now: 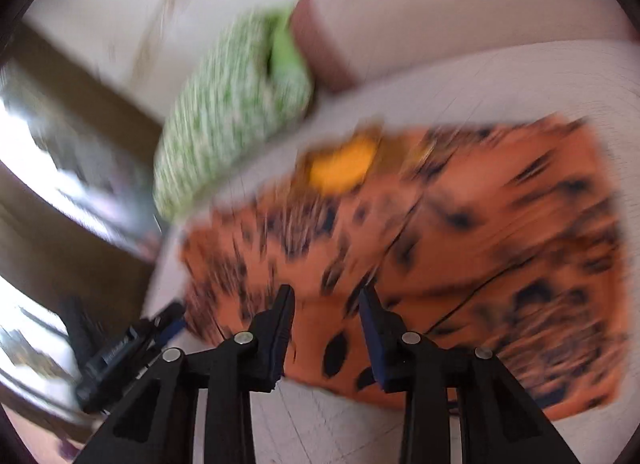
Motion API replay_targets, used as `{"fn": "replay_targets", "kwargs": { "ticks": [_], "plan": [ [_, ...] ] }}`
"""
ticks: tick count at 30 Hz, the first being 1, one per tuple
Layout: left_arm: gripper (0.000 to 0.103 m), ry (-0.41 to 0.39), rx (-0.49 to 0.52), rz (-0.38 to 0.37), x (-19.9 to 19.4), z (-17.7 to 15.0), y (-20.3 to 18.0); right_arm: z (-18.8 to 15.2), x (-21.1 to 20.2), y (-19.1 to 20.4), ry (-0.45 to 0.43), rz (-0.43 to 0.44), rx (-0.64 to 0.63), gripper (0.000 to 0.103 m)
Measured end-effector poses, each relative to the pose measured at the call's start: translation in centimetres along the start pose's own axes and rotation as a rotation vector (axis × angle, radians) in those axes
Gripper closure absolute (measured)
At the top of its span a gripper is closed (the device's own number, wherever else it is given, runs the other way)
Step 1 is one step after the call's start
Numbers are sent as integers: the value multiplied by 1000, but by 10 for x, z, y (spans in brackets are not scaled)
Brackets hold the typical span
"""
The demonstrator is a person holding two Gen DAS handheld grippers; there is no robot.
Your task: Fold small clothes
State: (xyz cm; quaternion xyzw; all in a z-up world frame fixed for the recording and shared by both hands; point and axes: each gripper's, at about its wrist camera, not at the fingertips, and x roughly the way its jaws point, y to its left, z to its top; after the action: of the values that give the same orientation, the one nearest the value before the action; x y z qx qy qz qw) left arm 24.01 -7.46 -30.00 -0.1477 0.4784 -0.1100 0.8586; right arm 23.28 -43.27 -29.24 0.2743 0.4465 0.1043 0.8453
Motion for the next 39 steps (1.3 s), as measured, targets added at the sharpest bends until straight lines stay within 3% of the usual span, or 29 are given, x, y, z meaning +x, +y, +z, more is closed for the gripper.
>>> {"fn": "replay_targets", "kwargs": {
  "ticks": [2,5,9,11,15,17,20,24,29,30,32,34,36,38,39],
  "plan": [
    [41,14,0,19,9,-1,2,-10,25,17,53,-45,-62,67],
    [41,20,-11,14,9,6,6,-10,47,27,58,-121,-104,67],
    [41,36,-16,9,14,15,7,27,77,36,23,-201,-148,67],
    [41,47,-19,3,16,18,5,67,90,33,-39,-230,-139,67],
    [41,63,-51,-66,20,27,10,133,88,7,-193,-283,7,67],
    [41,69,-83,-114,20,31,18,146,73,5,-266,-317,36,67],
    [41,76,-139,-160,18,36,22,137,46,9,-315,-280,16,66],
    [41,75,-120,-130,21,35,15,98,16,4,-235,-209,-25,66],
    [41,80,-154,-121,23,35,17,46,20,-33,12,-60,80,66],
    [41,78,-157,-117,23,35,17,42,24,-42,49,-81,98,66],
    [41,75,-152,-105,23,34,15,48,28,-58,59,-202,99,66],
    [41,74,-143,-93,24,34,14,74,18,-74,-47,-330,109,67],
    [41,75,-148,-93,25,35,13,108,-3,-87,-242,-477,142,66],
    [41,77,-163,-107,24,37,15,126,-19,-82,-376,-582,145,66],
    [41,76,-172,-114,23,38,16,131,-22,-73,-401,-577,138,65]
  ]
}}
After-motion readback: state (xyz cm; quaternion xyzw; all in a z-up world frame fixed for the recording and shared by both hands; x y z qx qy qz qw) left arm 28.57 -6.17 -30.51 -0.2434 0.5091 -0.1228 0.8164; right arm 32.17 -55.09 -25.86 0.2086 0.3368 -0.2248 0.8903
